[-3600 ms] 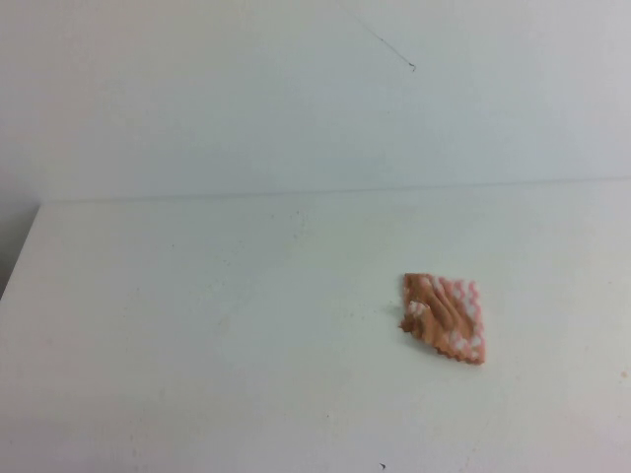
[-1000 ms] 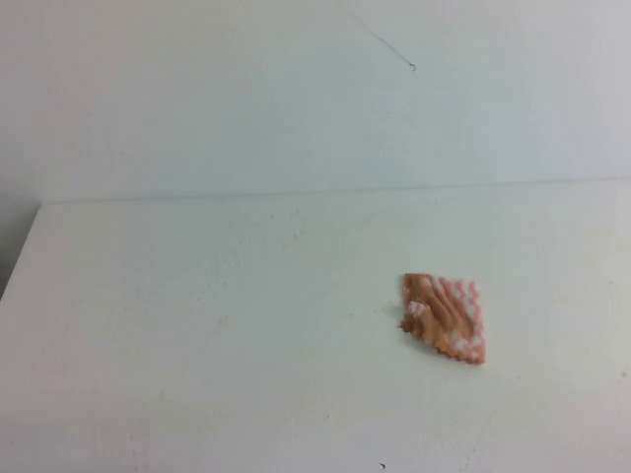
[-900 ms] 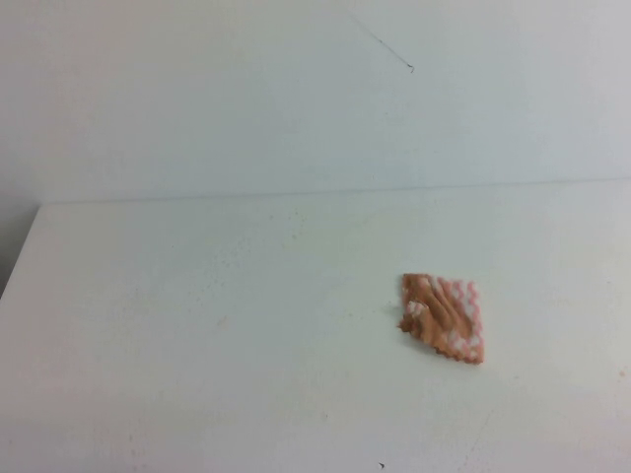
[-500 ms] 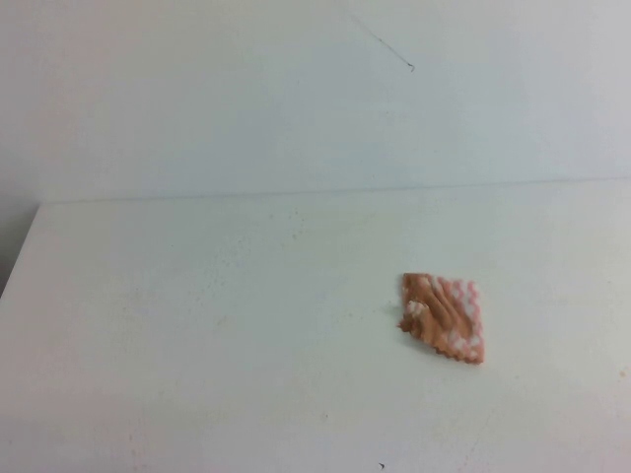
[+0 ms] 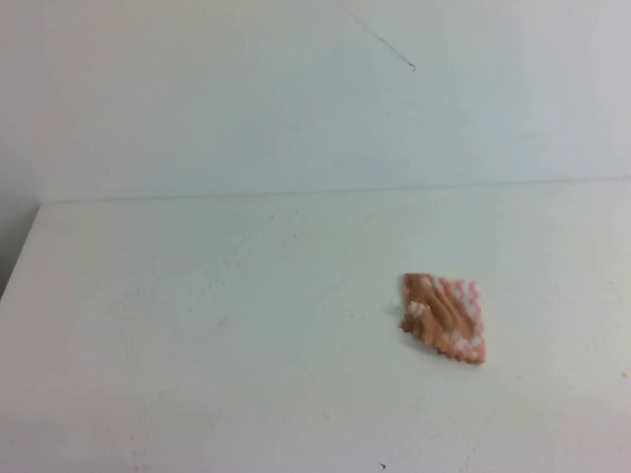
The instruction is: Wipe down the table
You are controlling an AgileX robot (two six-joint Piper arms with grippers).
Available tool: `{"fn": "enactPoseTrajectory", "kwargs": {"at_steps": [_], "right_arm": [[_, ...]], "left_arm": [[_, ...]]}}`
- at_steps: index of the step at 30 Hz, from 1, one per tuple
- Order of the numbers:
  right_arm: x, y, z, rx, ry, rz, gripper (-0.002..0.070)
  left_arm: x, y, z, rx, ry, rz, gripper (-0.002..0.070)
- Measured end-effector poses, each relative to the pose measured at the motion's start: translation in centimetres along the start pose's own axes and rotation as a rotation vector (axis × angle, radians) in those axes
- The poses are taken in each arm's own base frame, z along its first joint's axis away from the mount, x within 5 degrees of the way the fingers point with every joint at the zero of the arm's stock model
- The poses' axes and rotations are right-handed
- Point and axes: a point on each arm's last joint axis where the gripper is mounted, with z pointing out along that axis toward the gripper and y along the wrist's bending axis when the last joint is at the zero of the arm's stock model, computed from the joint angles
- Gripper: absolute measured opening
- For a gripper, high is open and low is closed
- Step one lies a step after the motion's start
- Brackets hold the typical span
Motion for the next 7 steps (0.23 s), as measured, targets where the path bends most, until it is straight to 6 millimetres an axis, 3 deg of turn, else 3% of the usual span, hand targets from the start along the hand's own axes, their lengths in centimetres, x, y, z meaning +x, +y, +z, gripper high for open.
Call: {"fn": "enactPoseTrajectory", "kwargs": {"at_steps": [7], "right_arm": [[0.04,0.08,0.0,-0.008,0.004,0.031,-0.0002]], "left_arm": [[0.0,0.0,0.0,0.0,0.0,0.0,0.0]]}}
